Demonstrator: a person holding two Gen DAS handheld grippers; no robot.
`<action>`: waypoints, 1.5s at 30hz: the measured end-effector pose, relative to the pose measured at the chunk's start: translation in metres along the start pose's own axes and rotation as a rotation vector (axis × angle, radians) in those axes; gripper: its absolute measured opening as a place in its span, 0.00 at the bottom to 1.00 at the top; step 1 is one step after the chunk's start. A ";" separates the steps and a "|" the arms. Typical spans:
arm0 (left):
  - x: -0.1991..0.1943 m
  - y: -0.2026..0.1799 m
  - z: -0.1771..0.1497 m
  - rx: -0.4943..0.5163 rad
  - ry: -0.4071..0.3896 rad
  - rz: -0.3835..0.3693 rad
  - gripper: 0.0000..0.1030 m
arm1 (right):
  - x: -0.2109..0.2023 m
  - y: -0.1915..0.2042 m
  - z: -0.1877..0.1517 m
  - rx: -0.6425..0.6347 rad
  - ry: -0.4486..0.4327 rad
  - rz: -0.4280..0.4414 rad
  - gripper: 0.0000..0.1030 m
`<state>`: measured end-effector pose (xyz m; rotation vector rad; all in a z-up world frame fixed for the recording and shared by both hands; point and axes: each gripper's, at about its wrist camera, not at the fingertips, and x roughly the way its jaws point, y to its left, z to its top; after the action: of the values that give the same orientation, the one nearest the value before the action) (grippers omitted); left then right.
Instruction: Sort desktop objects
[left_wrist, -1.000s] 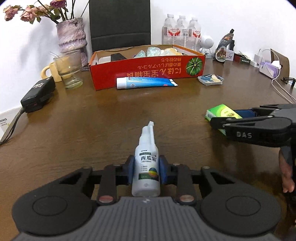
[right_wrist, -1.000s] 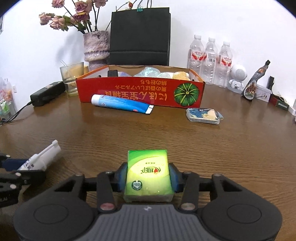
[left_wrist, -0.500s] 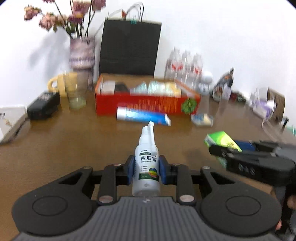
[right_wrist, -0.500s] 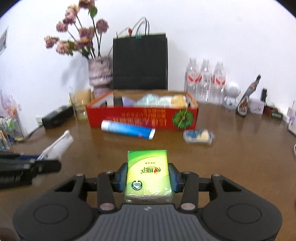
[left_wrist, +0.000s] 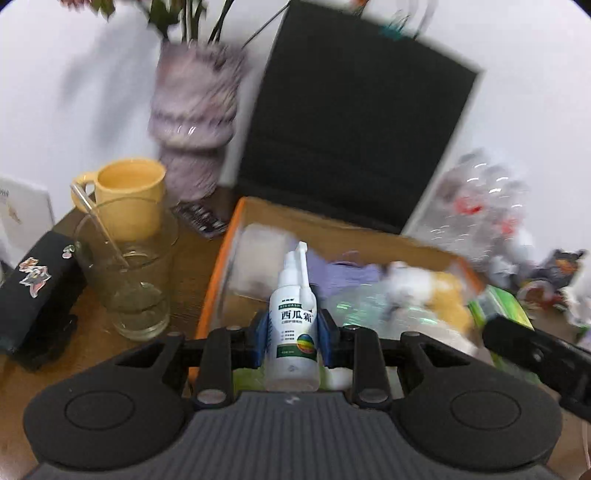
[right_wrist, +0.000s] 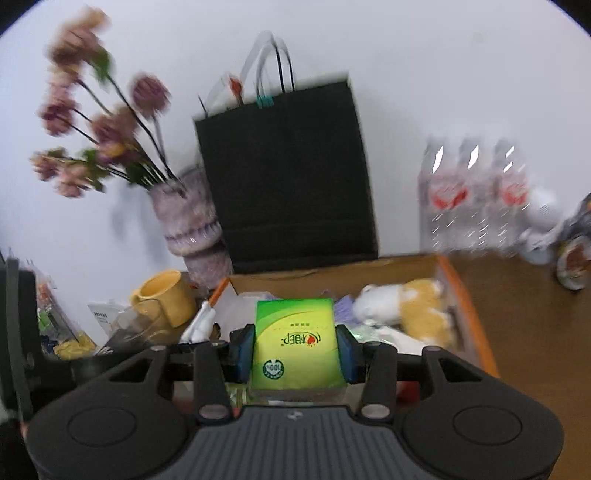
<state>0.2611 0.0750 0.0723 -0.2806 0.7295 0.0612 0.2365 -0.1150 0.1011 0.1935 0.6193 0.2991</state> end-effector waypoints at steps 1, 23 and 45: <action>0.011 0.002 0.002 0.013 0.021 0.017 0.27 | 0.020 0.000 0.002 0.009 0.035 0.000 0.42; -0.061 -0.036 -0.015 0.170 -0.019 -0.016 0.78 | -0.019 -0.037 0.001 -0.047 0.166 -0.150 0.73; -0.150 -0.003 -0.256 0.292 -0.051 0.013 1.00 | -0.142 -0.013 -0.244 -0.168 0.050 -0.229 0.91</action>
<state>-0.0164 0.0080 -0.0086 0.0047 0.6793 -0.0255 -0.0160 -0.1533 -0.0204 -0.0467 0.6564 0.1340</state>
